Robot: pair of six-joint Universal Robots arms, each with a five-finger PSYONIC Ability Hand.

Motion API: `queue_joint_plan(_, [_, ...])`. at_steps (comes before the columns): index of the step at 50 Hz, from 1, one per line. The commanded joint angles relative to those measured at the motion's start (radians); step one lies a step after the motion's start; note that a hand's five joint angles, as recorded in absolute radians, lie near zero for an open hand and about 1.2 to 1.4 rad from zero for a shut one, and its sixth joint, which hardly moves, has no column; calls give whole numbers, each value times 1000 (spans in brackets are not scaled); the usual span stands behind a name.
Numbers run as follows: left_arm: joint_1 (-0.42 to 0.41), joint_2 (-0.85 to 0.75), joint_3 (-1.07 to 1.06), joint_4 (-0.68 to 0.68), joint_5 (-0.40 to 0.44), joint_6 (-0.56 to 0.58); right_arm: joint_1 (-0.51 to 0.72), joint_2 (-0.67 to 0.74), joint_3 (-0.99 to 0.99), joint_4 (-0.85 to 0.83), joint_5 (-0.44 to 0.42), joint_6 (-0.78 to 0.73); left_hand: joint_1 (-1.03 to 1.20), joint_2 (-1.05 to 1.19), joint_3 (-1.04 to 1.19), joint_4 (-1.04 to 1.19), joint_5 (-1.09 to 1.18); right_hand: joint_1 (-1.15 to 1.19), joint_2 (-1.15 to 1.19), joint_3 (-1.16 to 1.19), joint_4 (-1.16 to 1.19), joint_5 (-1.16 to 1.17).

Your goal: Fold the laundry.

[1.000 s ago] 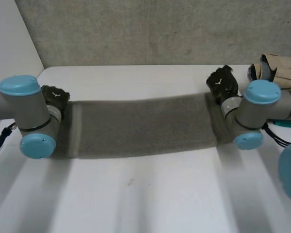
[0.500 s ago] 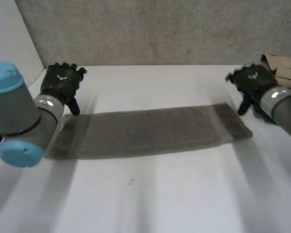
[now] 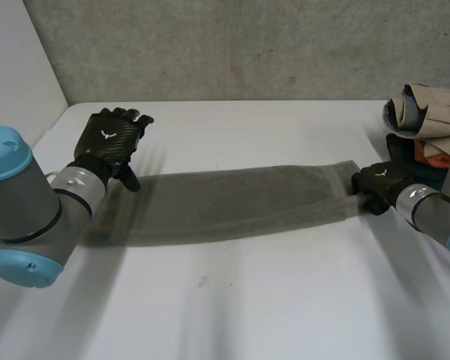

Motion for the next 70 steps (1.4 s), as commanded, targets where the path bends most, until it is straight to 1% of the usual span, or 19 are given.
queue_joint_plan(1, [-2, 8, -6, -3, -3, 0, -14, -60, 84, -85, 119, -5, -18, -35, -38, -28, -49, 436, 244, 257, 256, 273])
queue_joint_plan(7, [1, 71, -38, -1, 1, -1, -132, -283, 245, -100, 132, -68, -18, -35, -38, -28, -49, 436, 244, 257, 256, 273])
queue_joint_plan(15, [5, 105, -72, -1, 1, -1, -262, -300, 287, -110, 181, -307, -18, -35, -38, -28, -49, 436, 244, 257, 256, 273])
queue_joint_plan(19, [8, 113, -75, -1, 1, -1, -260, -306, 275, -146, 173, -391, -18, -35, -38, -28, -49, 436, 244, 257, 256, 273])
queue_joint_plan(23, [10, 122, -76, -1, 1, -1, -88, -326, 255, -249, 121, -394, -18, -35, -38, -28, -49, 436, 244, 257, 256, 273])
queue_joint_plan(31, [10, 157, -80, -3, -5, -3, 300, -312, 236, -491, -84, -402, -18, -35, -38, -28, -49, 436, 244, 257, 256, 273])
queue_joint_plan(36, [10, 169, -96, -3, -6, -3, 536, -135, 155, -524, -213, -416, -18, -35, -38, -28, -49, 436, 244, 257, 256, 273])
queue_joint_plan(39, [8, 171, -106, -3, -5, -3, 630, -30, 111, -498, -233, -418, -18, -35, -38, -28, -49, 436, 244, 257, 256, 273])
queue_joint_plan(42, [2, 171, -107, -3, -5, -3, 665, 16, 92, -460, -222, -416, -18, -35, -38, -28, -49, 436, 244, 257, 256, 273])
queue_joint_plan(43, [2, 169, -107, -3, -5, -3, 678, 25, 84, -434, -198, -414, -18, -35, -38, -28, -49, 265, 74, 86, 86, 103])
queue_joint_plan(44, [2, 169, -107, -3, -5, -3, 681, 22, 81, -427, -183, -413, -18, -35, -38, -28, -49, 17, -175, -162, -163, -146])
queue_joint_plan(46, [1, 169, -107, -3, -3, -3, 681, 7, 81, -413, -90, -396, -18, -35, -38, -28, -49, -786, -977, -965, -966, -949])
queue_joint_plan(50, [-1, 169, -104, -1, 0, -1, 658, -82, 109, -404, 87, -268, -18, -35, -38, -28, -49, -786, -977, -965, -966, -949])
queue_joint_plan(52, [-1, 169, -101, -1, 1, -1, 626, -157, 141, -392, 156, -97, -18, -35, -38, -28, -49, -786, -977, -965, -966, -949])
queue_joint_plan(56, [-2, 169, -90, -1, 3, -1, 577, -255, 195, -297, 158, 168, -18, -35, -38, -28, -49, -786, -977, -965, -966, -949])
queue_joint_plan(58, [-4, 169, -89, -1, 3, -3, 543, -266, 213, -239, 155, 228, -18, -35, -38, -28, -49, -786, -977, -965, -966, -949])
queue_joint_plan(62, [-18, 168, -89, 6, 3, -3, 449, -263, 268, -140, 153, 239, -18, -35, -38, -28, -49, -786, -977, -965, -966, -949])
queue_joint_plan(67, [-41, 151, -92, 16, 3, -1, 337, -260, 354, -139, 170, 110, -18, -35, -38, -28, -49, -765, -956, -944, -944, -927])
queue_joint_plan(70, [-42, 142, -92, 20, 3, -1, 308, -235, 365, -136, 176, 52, -18, -35, -38, -28, -49, -386, -578, -565, -566, -549])
